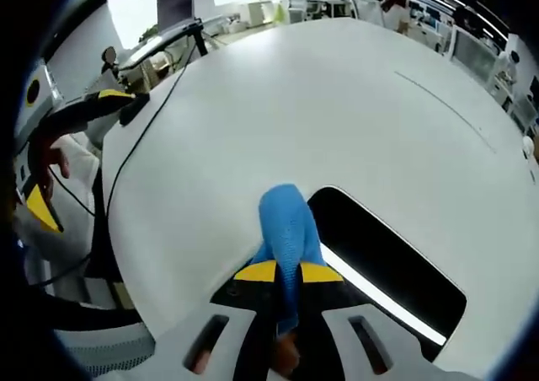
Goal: Wipe the mirror surface with the cleaning cloth until all visible marks leave the cleaned area.
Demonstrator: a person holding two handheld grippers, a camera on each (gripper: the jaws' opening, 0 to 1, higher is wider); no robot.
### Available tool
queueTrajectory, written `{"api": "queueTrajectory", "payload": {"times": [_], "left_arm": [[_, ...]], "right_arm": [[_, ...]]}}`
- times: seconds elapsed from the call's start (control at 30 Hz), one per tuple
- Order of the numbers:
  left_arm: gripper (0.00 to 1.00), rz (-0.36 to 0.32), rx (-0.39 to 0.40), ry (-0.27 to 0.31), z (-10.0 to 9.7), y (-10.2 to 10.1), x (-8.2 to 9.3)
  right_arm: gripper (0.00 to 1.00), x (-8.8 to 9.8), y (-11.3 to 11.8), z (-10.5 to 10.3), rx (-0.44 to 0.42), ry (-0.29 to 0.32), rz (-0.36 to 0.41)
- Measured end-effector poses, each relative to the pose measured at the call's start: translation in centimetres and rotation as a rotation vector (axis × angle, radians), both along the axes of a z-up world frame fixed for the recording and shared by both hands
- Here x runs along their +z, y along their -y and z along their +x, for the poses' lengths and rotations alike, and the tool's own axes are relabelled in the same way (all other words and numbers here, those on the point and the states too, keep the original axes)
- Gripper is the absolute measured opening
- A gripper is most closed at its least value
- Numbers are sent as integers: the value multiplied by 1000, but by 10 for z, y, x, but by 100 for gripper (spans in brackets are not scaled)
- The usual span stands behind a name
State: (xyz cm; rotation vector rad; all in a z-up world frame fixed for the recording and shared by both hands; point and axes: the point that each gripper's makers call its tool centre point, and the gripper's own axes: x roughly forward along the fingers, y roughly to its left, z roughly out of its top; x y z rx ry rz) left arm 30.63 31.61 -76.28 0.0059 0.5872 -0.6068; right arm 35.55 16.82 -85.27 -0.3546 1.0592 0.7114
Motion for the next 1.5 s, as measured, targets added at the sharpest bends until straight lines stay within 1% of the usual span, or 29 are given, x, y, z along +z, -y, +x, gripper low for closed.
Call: {"api": "queueTrajectory", "payload": {"times": [0.2,0.27,0.33,0.5,0.67,0.9,1.13,1.33,1.5], "left_arm": [[100,11,-1,-8,-4,-1,-4],[100,12,-3,-2,-4,0,-4],[100,9,-2,4,-5,1,-3],[100,8,1,-7,-9,4,-7],[100,-5,7,-11,-11,7,-7],[100,-9,16,-16,-11,4,-7],[100,-16,25,-30,-15,5,-12],[100,-18,30,-27,-15,6,-10],[100,-25,47,-34,-14,4,-10]], "right_arm": [[2,0,0,3,6,2,-4],[2,0,0,6,13,9,-11],[2,1,0,10,12,8,-9],[3,1,-1,20,10,6,-5],[3,1,-1,34,11,5,-10],[3,1,-1,46,12,1,-11],[2,1,-2,61,18,1,-2],[2,0,-4,67,29,7,-10],[2,-1,-5,68,40,0,-12]]}}
